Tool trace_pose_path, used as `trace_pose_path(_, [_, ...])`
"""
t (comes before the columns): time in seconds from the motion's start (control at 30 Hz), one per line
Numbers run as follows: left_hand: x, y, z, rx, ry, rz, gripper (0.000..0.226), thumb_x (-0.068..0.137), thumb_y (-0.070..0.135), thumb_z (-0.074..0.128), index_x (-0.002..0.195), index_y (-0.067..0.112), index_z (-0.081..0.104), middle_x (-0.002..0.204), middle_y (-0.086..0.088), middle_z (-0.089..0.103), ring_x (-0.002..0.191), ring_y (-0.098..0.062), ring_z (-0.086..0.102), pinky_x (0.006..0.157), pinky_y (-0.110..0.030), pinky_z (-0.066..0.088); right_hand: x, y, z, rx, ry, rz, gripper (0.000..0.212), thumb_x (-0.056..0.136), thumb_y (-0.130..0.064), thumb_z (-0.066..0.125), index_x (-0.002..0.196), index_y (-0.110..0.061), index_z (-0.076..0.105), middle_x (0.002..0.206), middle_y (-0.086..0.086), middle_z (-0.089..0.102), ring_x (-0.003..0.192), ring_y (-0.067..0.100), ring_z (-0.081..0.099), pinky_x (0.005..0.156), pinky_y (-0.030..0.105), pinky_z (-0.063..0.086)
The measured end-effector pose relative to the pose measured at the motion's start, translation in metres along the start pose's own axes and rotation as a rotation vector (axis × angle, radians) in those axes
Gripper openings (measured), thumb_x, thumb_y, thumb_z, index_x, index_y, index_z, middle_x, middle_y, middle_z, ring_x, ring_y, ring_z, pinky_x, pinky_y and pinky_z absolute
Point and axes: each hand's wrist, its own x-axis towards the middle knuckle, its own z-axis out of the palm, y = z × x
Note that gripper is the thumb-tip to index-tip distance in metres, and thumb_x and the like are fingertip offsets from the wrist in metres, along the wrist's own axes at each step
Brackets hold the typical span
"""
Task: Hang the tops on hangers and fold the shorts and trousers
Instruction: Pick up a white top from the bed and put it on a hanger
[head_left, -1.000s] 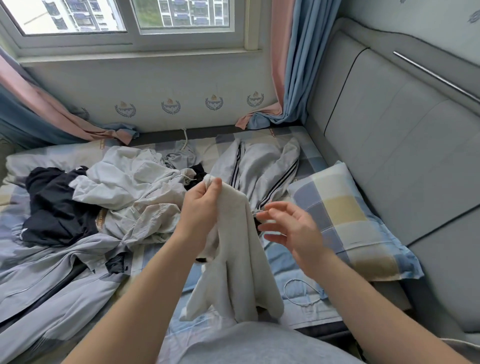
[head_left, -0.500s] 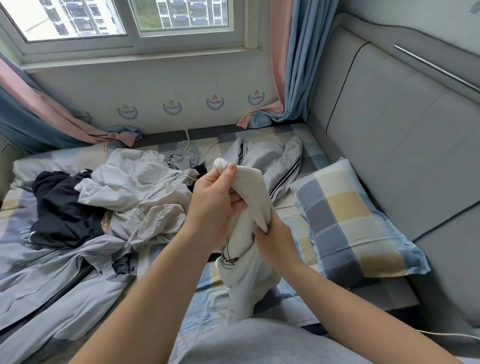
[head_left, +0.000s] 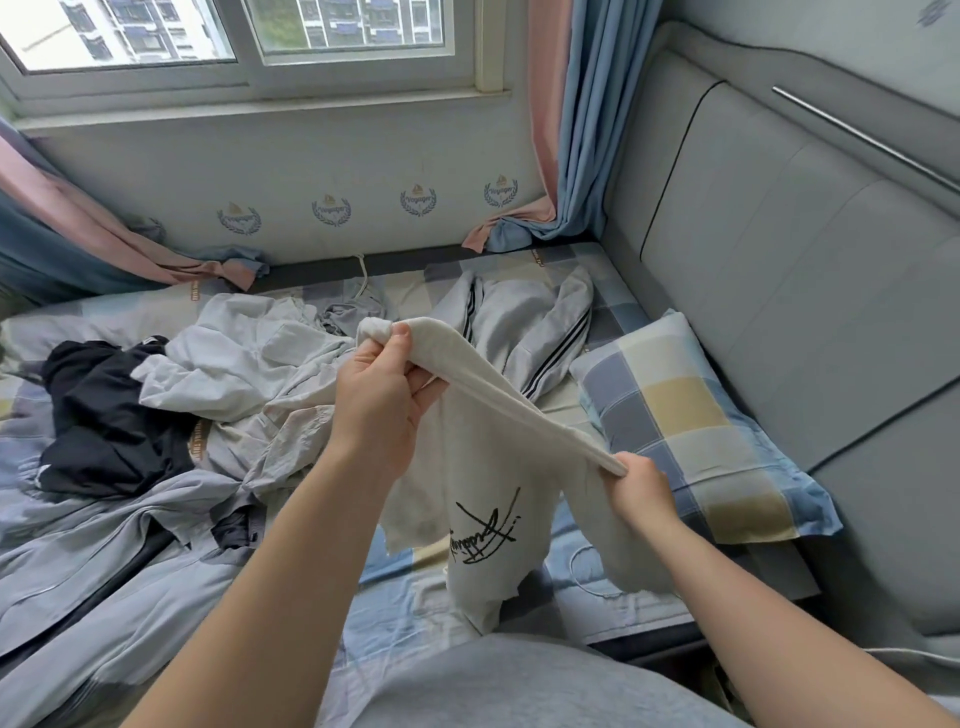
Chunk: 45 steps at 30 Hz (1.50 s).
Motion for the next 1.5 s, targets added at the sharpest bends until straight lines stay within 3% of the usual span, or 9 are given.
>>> trace_pose_path(0.2, [0.016, -0.017, -0.015, 0.421, -0.098, 0.002, 0.038, 0.099, 0.019, 0.062, 0.136, 0.029, 0.056, 0.113, 0.002, 0.066, 0.105, -0.019, 0.065, 0.092, -0.042, 0.054, -0.006, -0.026, -0.045, 0.242, -0.063, -0.174, 0.038, 0.093, -0.021, 0.068, 0.059, -0.017, 0.052, 0.059, 0.001, 0.049, 0.066, 0.019, 0.046, 0.06, 0.034, 0.029])
trace_pose_path(0.4, [0.001, -0.069, -0.017, 0.908, -0.496, -0.258, 0.048, 0.085, 0.031, 0.078, 0.13, 0.027, 0.061, 0.124, 0.003, 0.068, 0.106, -0.011, 0.066, 0.086, -0.027, 0.053, -0.037, -0.076, -0.051, 0.607, -0.261, -0.218, 0.022, 0.096, -0.015, 0.067, 0.097, 0.007, 0.069, 0.082, 0.013, 0.064, 0.078, 0.022, 0.058, 0.072, 0.035, 0.047])
trace_pose_path(0.5, [-0.009, -0.098, -0.027, 0.918, -0.708, -0.29, 0.068, 0.074, 0.028, 0.088, 0.134, 0.024, 0.056, 0.128, 0.005, 0.066, 0.118, -0.009, 0.062, 0.105, -0.035, 0.049, -0.05, -0.09, -0.05, 0.686, -0.363, -0.214, 0.022, 0.097, -0.02, 0.065, 0.098, 0.001, 0.071, 0.082, 0.012, 0.07, 0.075, 0.022, 0.065, 0.07, 0.036, 0.053])
trace_pose_path(0.63, [-0.02, -0.121, -0.033, 0.864, -0.889, -0.195, 0.081, 0.072, 0.015, 0.088, 0.138, 0.037, 0.045, 0.12, 0.023, 0.064, 0.116, 0.003, 0.059, 0.093, -0.019, 0.051, -0.053, -0.101, -0.063, 0.877, -0.399, -0.178, 0.023, 0.099, -0.024, 0.062, 0.087, -0.006, 0.071, 0.071, 0.006, 0.069, 0.062, 0.017, 0.066, 0.055, 0.026, 0.054])
trace_pose_path(0.8, [-0.008, -0.128, -0.049, 1.09, -0.515, 0.086, 0.031, 0.078, 0.038, 0.077, 0.103, 0.025, 0.063, 0.095, 0.009, 0.069, 0.091, -0.013, 0.064, 0.083, -0.044, 0.054, -0.044, -0.099, -0.077, 0.964, -0.434, -0.149, 0.034, 0.099, -0.031, 0.06, 0.104, 0.0, 0.072, 0.092, 0.017, 0.075, 0.078, 0.026, 0.073, 0.063, 0.034, 0.06])
trace_pose_path(0.9, [-0.003, -0.124, -0.058, 0.979, -0.368, 0.237, 0.028, 0.08, 0.037, 0.071, 0.076, 0.017, 0.053, 0.068, 0.008, 0.052, 0.064, -0.01, 0.045, 0.061, -0.034, 0.038, -0.031, -0.092, -0.08, 0.953, -0.326, -0.112, 0.043, 0.097, -0.033, 0.063, 0.111, 0.007, 0.069, 0.106, 0.024, 0.073, 0.092, 0.033, 0.071, 0.081, 0.044, 0.06])
trace_pose_path(1.07, [-0.001, -0.103, -0.05, 0.852, -0.278, 0.359, 0.025, 0.091, 0.031, 0.054, 0.067, 0.029, 0.053, 0.058, 0.015, 0.046, 0.056, -0.001, 0.038, 0.055, -0.026, 0.032, -0.003, -0.069, -0.085, 0.963, -0.254, 0.021, 0.032, 0.096, -0.029, 0.066, 0.111, -0.001, 0.071, 0.106, 0.015, 0.074, 0.093, 0.028, 0.07, 0.084, 0.043, 0.058])
trace_pose_path(1.27, [0.013, -0.064, -0.04, 0.724, -0.045, 0.312, 0.036, 0.103, 0.019, 0.051, 0.069, 0.025, 0.061, 0.058, 0.016, 0.052, 0.058, -0.004, 0.044, 0.058, -0.028, 0.038, 0.0, -0.053, -0.079, 0.908, -0.15, 0.048, 0.004, 0.099, -0.016, 0.06, 0.101, -0.019, 0.061, 0.101, 0.004, 0.069, 0.089, 0.02, 0.062, 0.074, 0.033, 0.051])
trace_pose_path(1.5, [0.005, -0.039, -0.006, 0.328, 0.042, 0.02, 0.025, 0.105, 0.018, 0.047, 0.09, 0.008, 0.064, 0.082, -0.017, 0.063, 0.075, -0.026, 0.061, 0.063, -0.033, 0.051, -0.063, -0.073, -0.037, 0.621, -0.474, -0.3, 0.022, 0.093, -0.021, 0.07, 0.113, -0.017, 0.063, 0.105, 0.002, 0.075, 0.093, 0.015, 0.07, 0.077, 0.026, 0.054])
